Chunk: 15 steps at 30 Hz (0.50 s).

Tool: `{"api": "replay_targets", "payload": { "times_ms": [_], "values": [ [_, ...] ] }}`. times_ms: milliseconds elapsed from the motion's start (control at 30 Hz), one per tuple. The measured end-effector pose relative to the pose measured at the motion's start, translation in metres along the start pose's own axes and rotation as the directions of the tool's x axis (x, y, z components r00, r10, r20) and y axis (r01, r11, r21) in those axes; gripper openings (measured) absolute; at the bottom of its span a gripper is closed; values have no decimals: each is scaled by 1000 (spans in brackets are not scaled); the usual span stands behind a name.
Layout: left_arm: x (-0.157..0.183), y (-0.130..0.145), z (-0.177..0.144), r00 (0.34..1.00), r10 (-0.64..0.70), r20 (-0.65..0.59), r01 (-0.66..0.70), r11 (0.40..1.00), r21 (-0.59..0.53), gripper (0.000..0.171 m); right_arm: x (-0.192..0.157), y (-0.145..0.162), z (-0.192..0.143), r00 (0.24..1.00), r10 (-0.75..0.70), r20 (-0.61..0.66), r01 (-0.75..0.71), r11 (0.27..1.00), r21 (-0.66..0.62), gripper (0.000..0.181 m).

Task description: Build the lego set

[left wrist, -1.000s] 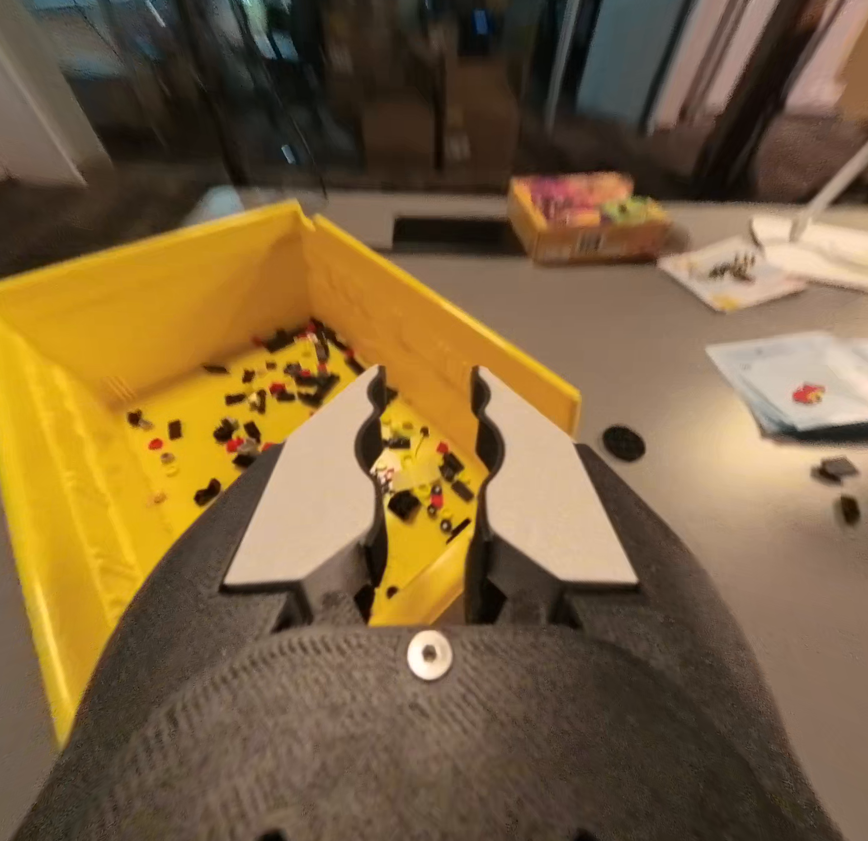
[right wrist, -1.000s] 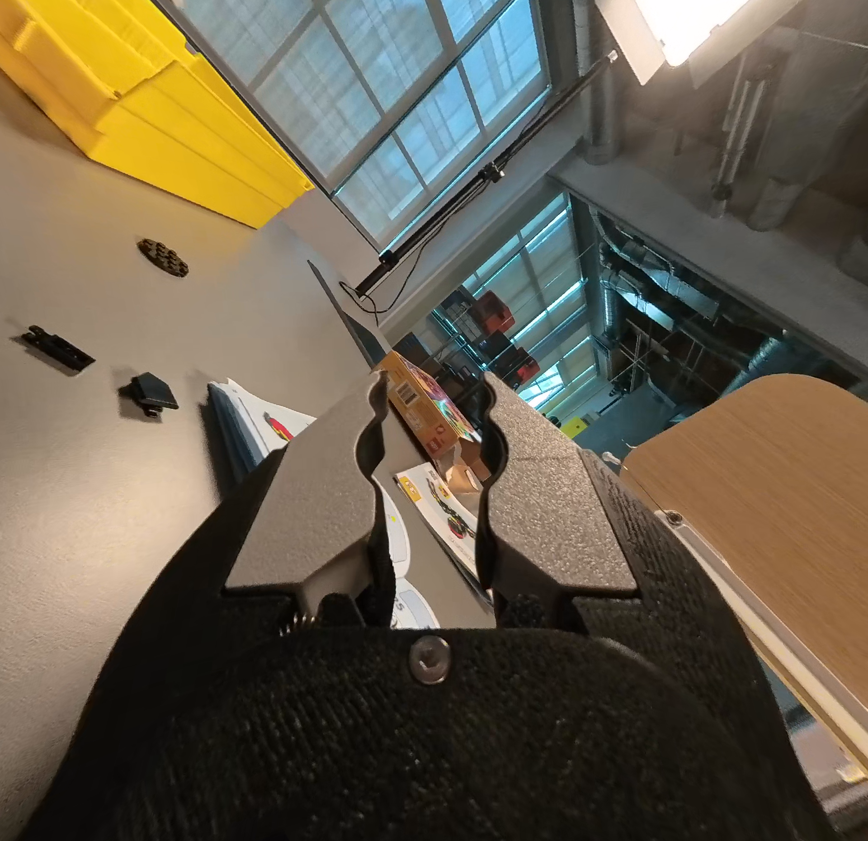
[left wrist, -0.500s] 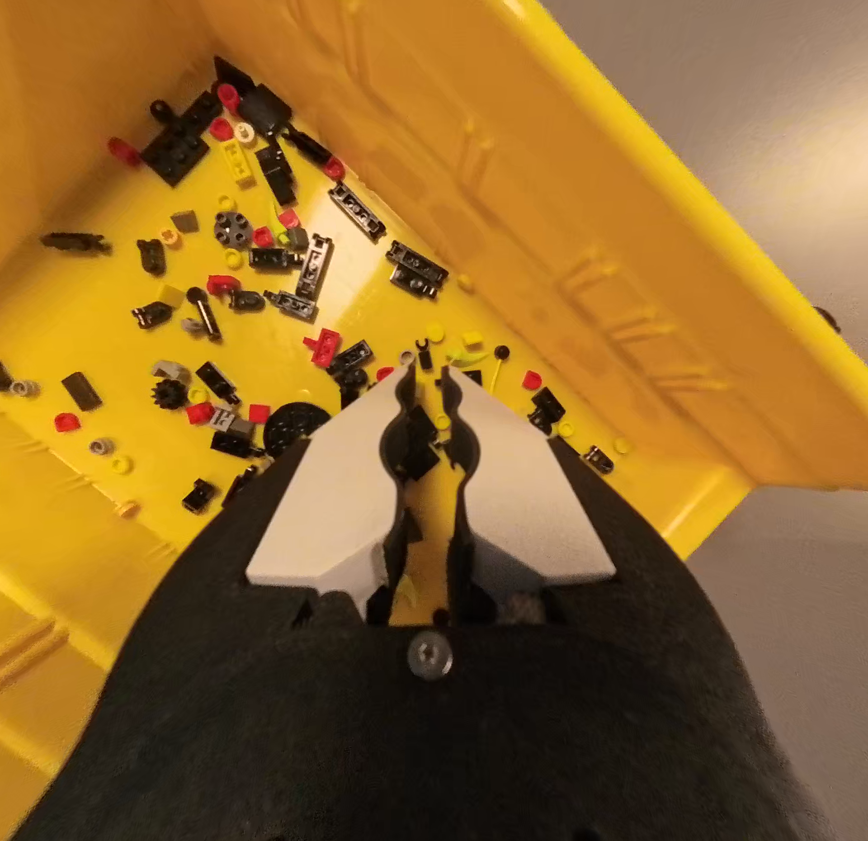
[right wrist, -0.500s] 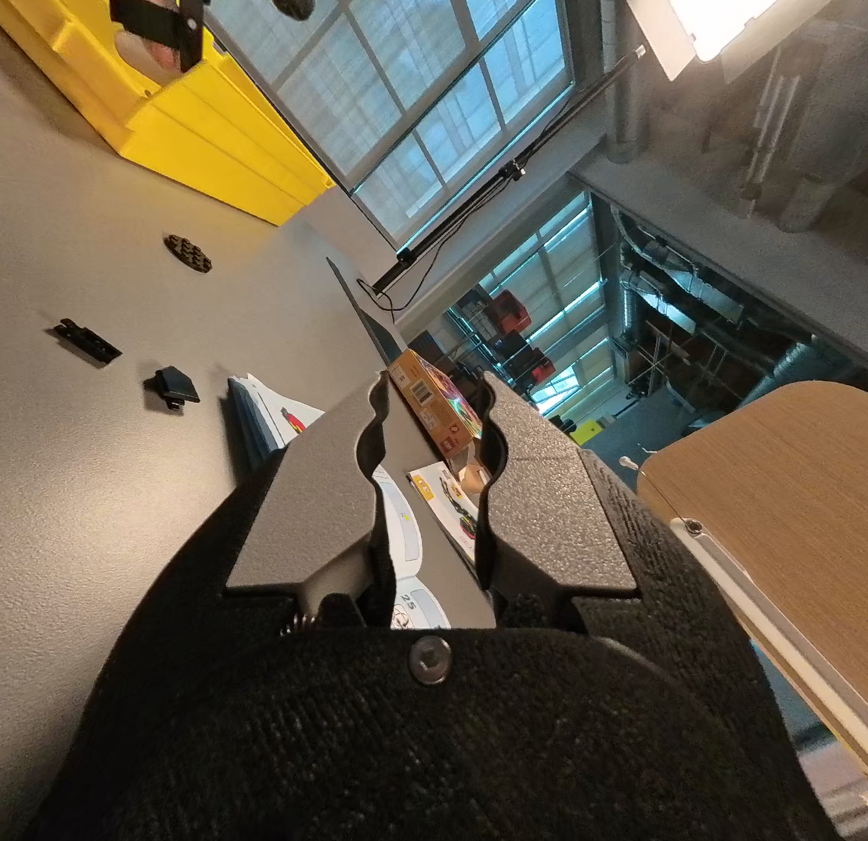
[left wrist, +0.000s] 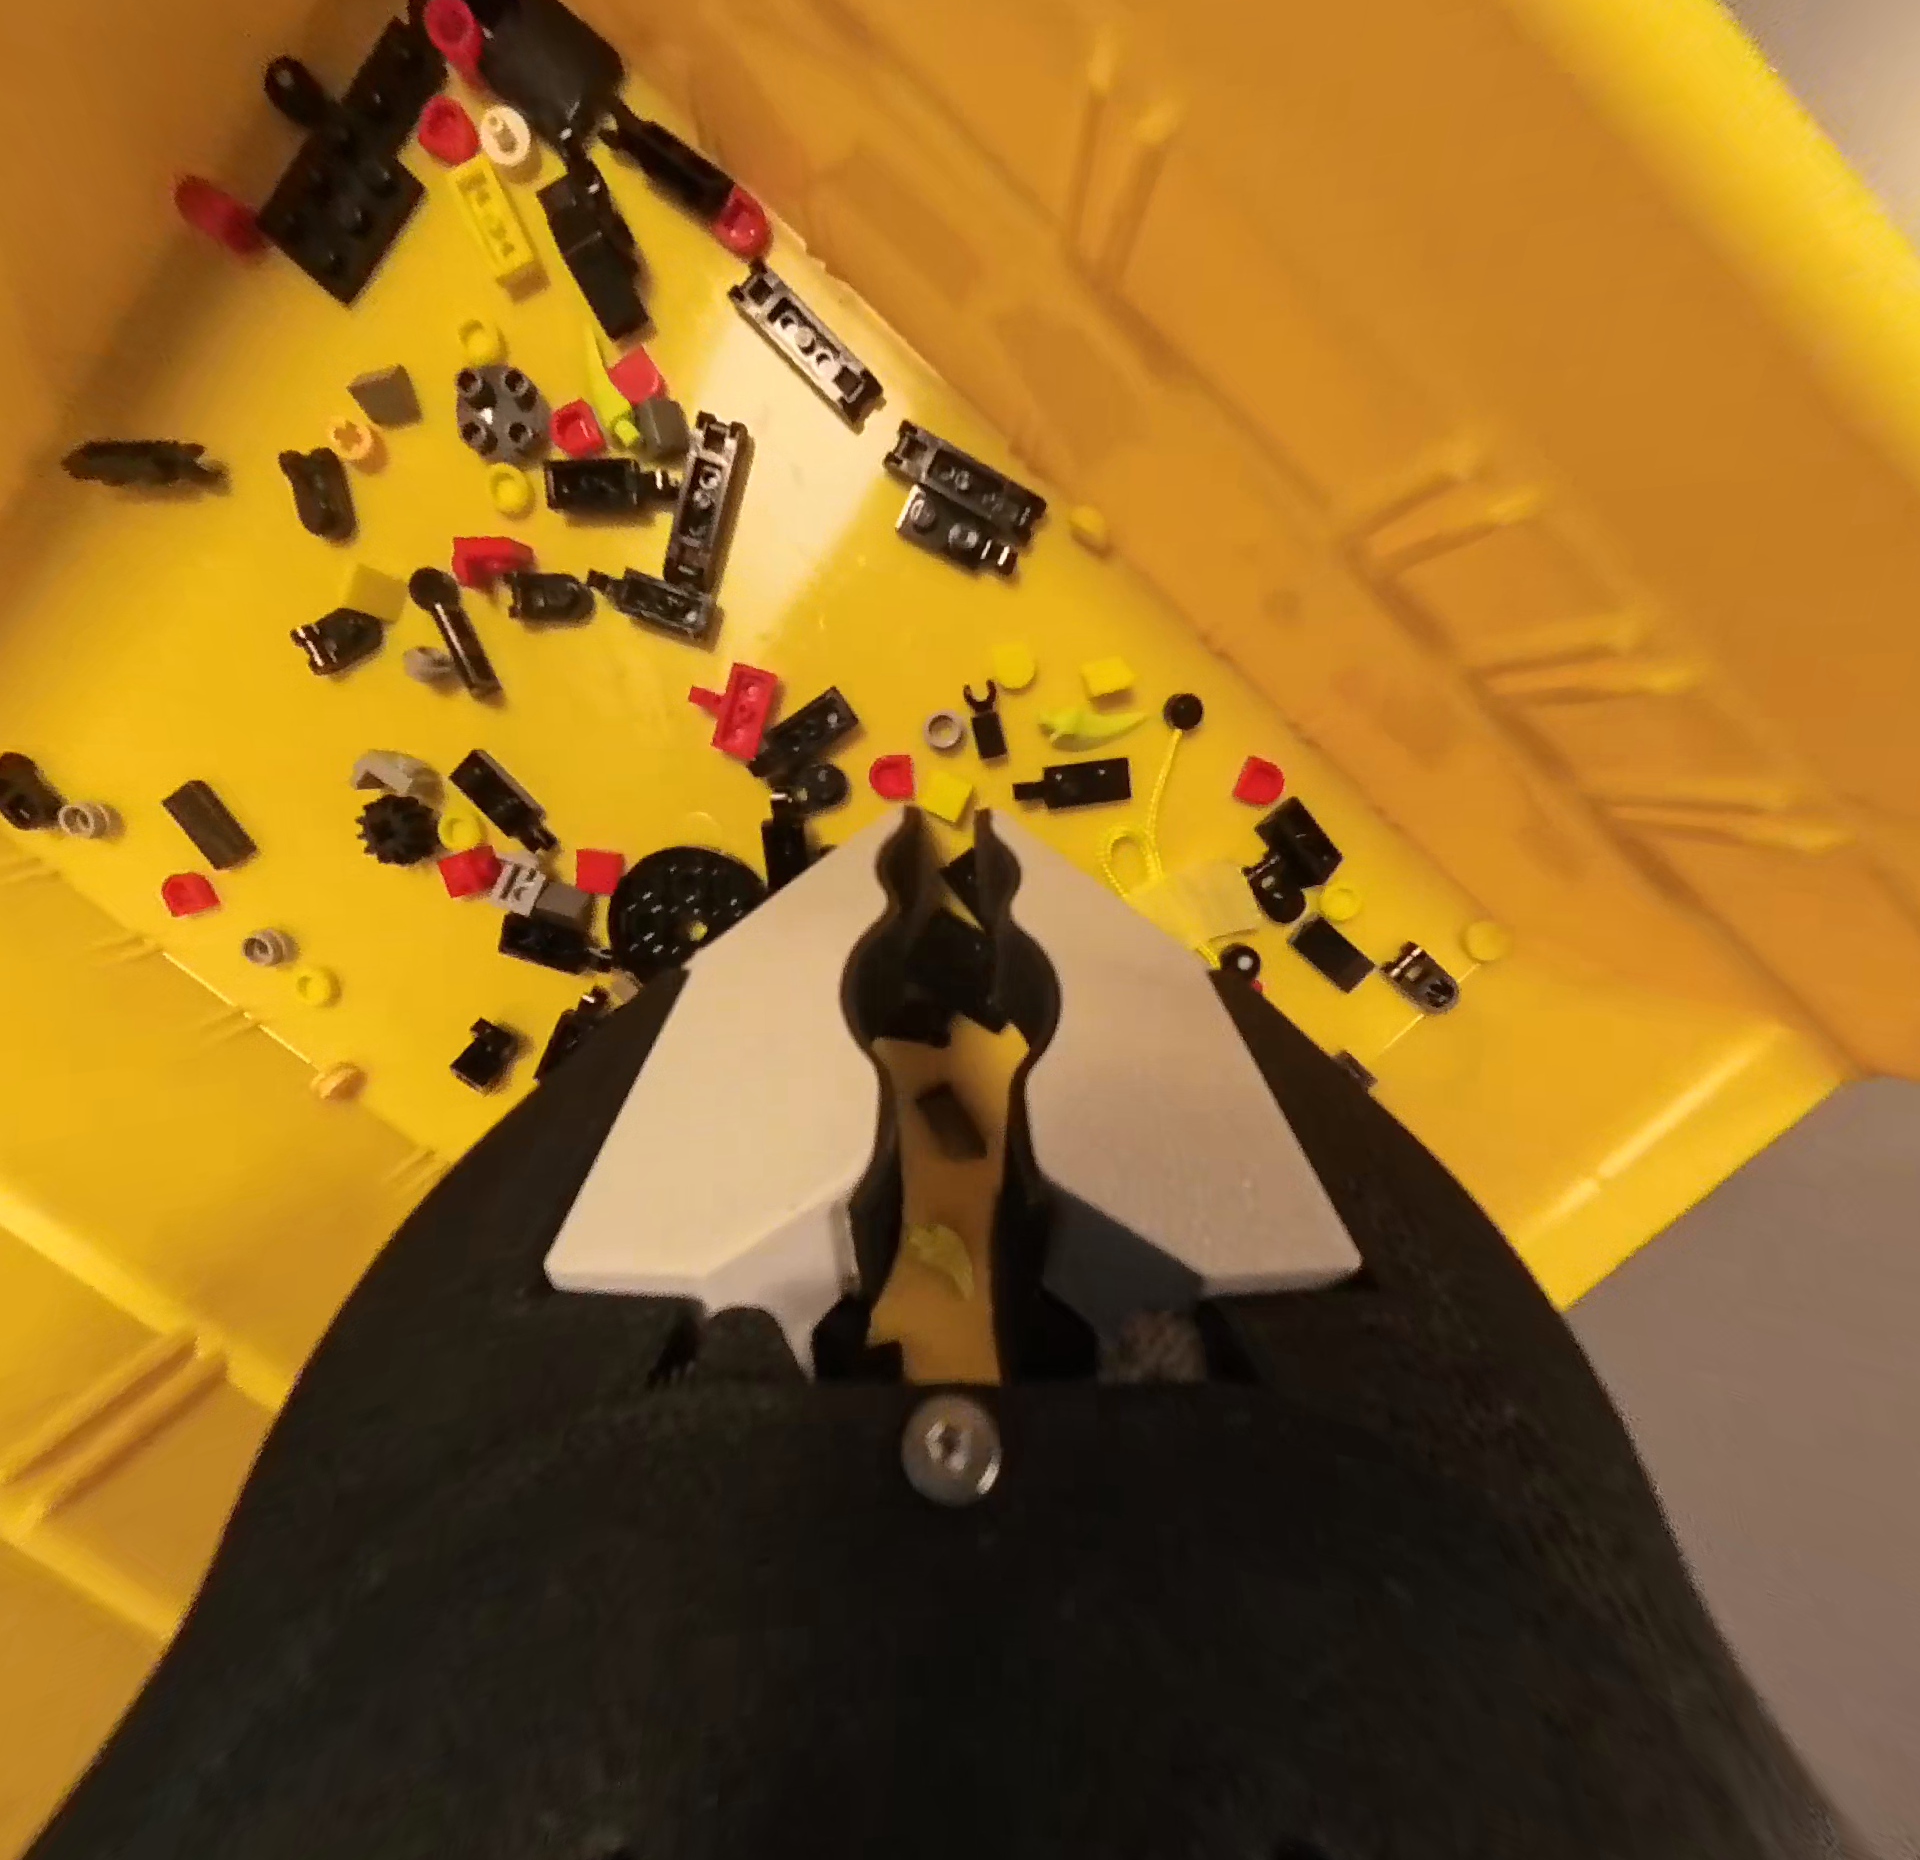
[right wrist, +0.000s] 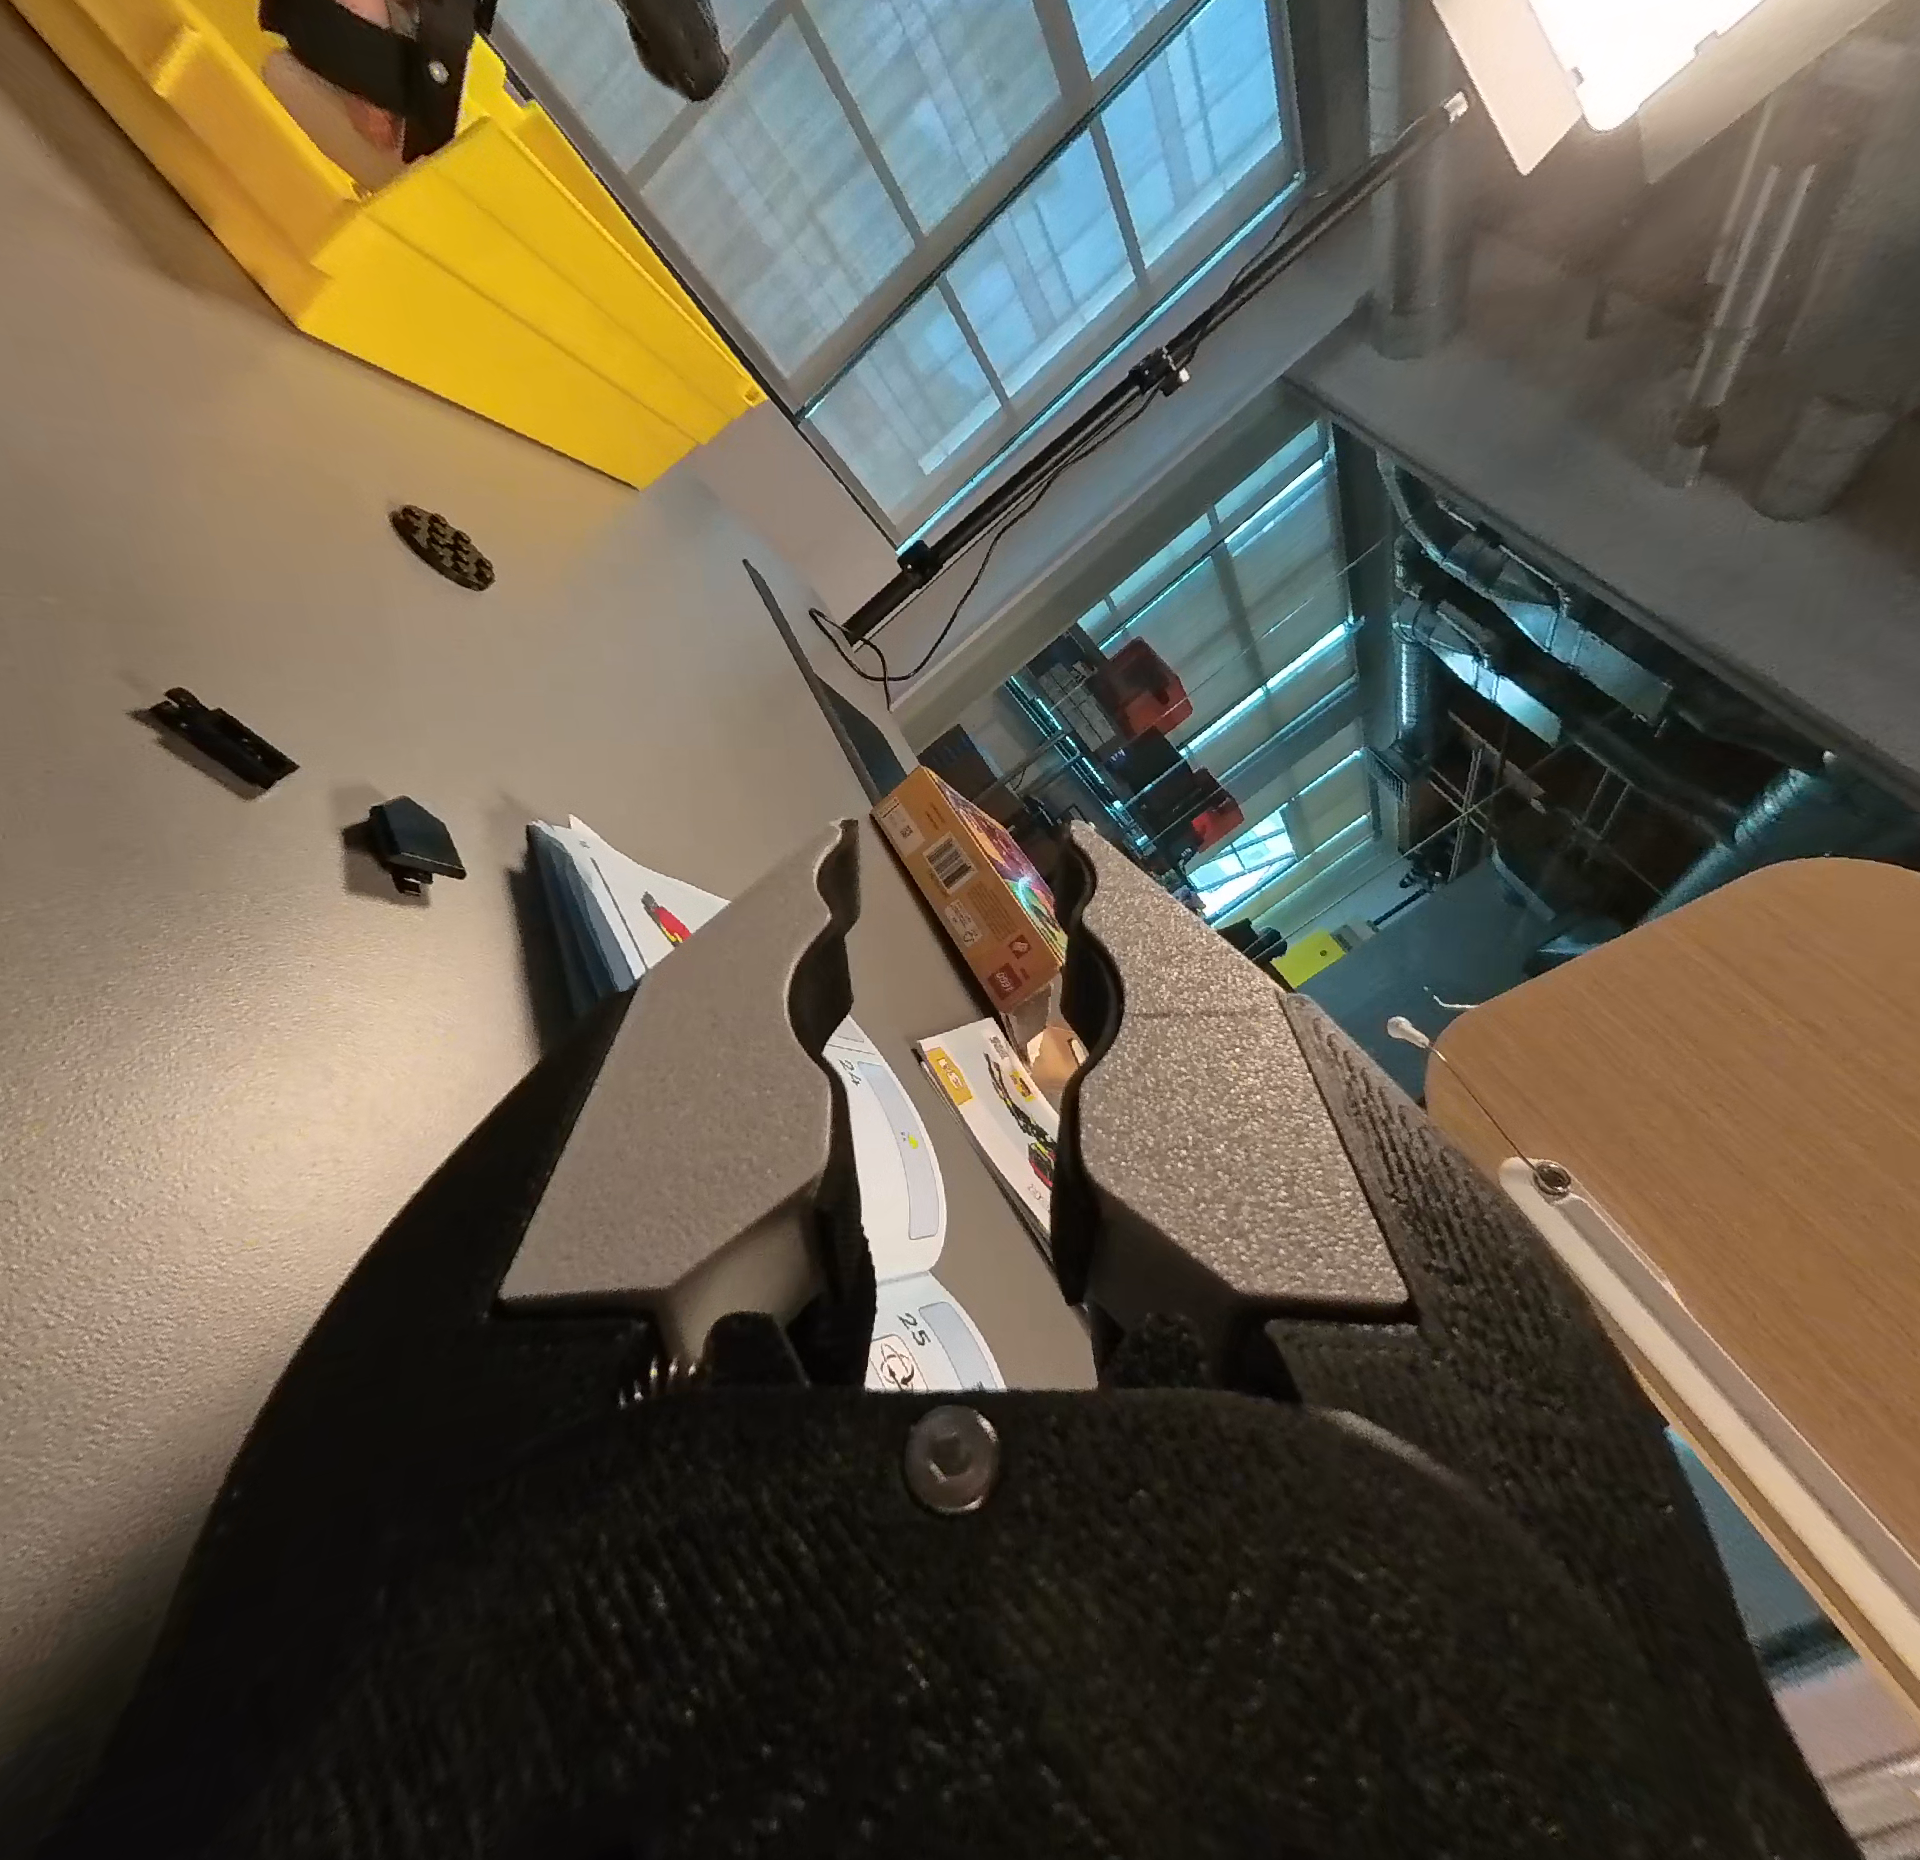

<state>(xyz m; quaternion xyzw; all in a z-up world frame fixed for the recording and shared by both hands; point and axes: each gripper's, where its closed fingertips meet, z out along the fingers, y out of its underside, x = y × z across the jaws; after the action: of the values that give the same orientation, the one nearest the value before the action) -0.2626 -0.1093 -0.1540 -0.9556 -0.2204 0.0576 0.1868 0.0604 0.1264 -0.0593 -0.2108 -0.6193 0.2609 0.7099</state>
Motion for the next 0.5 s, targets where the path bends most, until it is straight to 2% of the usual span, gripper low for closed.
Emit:
{"api": "replay_targets", "payload": {
  "times_ms": [100,200,367,500],
  "values": [
    [2,-2,1,1000,15,-2,-15,1000,15,0,0,-1,-1,1000,0,4,0,1000,-1,35],
    [0,-2,1,998,51,28,-52,998,31,0,-1,-1,0,1000,0,12,0,1000,-3,35],
    [-6,-12,-8,996,58,64,-67,987,148,0,-1,-1,0,1000,1,15,0,1000,-6,35],
    [5,-14,-9,999,-6,-45,13,988,154,6,-2,-1,1,1000,-2,18,2,1000,-7,35]
  ]
}}
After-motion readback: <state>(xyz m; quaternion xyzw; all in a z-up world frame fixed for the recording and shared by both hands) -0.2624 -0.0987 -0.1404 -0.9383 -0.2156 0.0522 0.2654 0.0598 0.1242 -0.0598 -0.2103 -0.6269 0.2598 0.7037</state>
